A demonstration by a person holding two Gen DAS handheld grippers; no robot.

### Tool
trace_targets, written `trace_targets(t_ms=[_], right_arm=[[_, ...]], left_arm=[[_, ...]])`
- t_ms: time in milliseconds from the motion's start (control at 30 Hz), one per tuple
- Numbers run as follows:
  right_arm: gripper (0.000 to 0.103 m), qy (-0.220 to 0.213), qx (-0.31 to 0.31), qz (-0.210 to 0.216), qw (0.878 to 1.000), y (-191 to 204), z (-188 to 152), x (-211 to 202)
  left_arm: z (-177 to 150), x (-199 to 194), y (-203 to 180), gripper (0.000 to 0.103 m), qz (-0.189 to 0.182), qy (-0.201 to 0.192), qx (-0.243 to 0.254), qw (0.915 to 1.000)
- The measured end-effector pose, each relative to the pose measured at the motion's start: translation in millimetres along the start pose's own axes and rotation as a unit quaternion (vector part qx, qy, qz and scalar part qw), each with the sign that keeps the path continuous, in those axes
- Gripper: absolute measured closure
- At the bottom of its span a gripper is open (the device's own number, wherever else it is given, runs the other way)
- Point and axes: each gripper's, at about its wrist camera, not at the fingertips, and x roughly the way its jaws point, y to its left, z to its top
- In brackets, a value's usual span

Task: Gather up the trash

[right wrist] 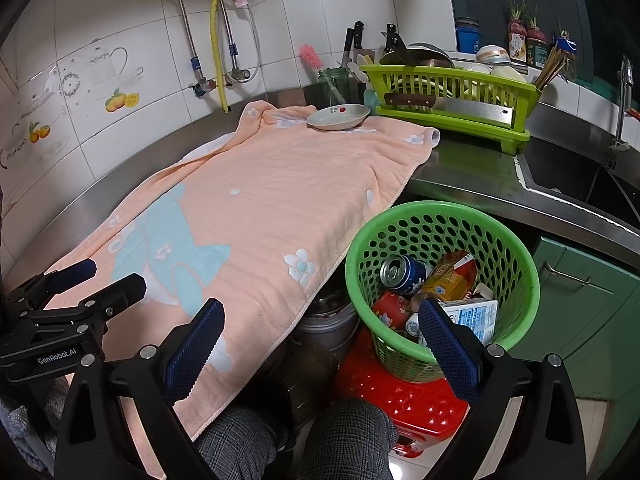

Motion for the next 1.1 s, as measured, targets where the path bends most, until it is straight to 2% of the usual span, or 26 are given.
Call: trace_targets(t_ms=[1100], right_arm=[[0.009,0.001,0.001,-0.001,1.000,0.2,-0.9,0.9]], left_arm=[[0.4,-0.8,-0.5,0.006,0.003,0.000,-0.003,1.0000]])
